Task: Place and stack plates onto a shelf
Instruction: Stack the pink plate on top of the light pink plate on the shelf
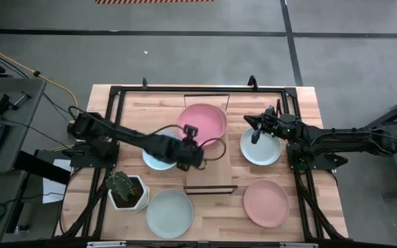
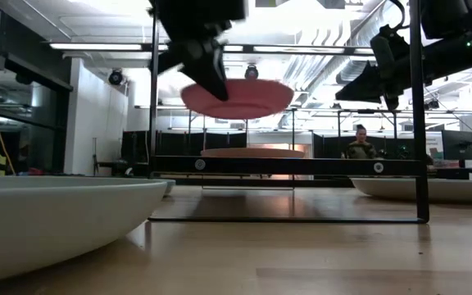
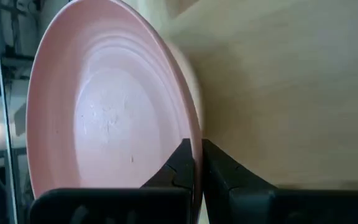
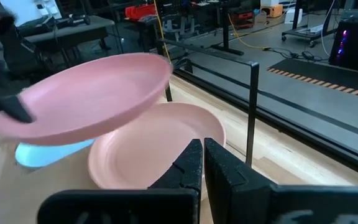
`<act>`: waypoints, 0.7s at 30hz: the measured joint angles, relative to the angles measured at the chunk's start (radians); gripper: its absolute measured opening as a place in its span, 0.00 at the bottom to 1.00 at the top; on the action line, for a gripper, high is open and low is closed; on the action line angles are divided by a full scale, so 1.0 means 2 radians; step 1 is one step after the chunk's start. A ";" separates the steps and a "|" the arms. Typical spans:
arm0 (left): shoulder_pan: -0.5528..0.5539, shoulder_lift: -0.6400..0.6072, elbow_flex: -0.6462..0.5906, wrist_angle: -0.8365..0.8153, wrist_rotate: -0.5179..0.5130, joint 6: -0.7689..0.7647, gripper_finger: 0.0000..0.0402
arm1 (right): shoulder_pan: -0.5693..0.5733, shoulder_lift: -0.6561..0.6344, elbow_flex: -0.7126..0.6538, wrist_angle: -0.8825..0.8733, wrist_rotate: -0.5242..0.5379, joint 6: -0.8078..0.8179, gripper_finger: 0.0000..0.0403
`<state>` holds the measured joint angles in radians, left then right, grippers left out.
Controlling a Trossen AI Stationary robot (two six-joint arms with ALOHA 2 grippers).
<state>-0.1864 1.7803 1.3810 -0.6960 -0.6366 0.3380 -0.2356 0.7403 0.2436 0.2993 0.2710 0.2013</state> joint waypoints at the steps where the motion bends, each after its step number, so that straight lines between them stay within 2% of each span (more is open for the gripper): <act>1: 0.010 0.004 0.001 0.001 0.005 0.005 0.00 | 0.000 0.000 0.000 -0.003 -0.001 0.000 0.00; 6: 0.053 0.016 0.001 0.011 0.065 0.006 0.00 | 0.000 0.000 0.000 -0.021 -0.001 0.000 0.00; 9: 0.068 0.021 -0.002 0.042 0.071 0.006 0.00 | 0.000 0.000 0.000 -0.024 -0.001 0.000 0.00; 14: 0.087 0.031 -0.011 0.076 0.114 0.007 0.00 | 0.000 0.000 0.000 -0.024 -0.001 0.000 0.00; 21: 0.091 0.043 -0.013 0.095 0.129 0.007 0.02 | 0.000 0.000 0.000 -0.024 -0.001 0.000 0.00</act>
<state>-0.0048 1.8659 1.3553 -0.5059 -0.3780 0.3511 -0.2356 0.7403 0.2436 0.2516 0.2691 0.2005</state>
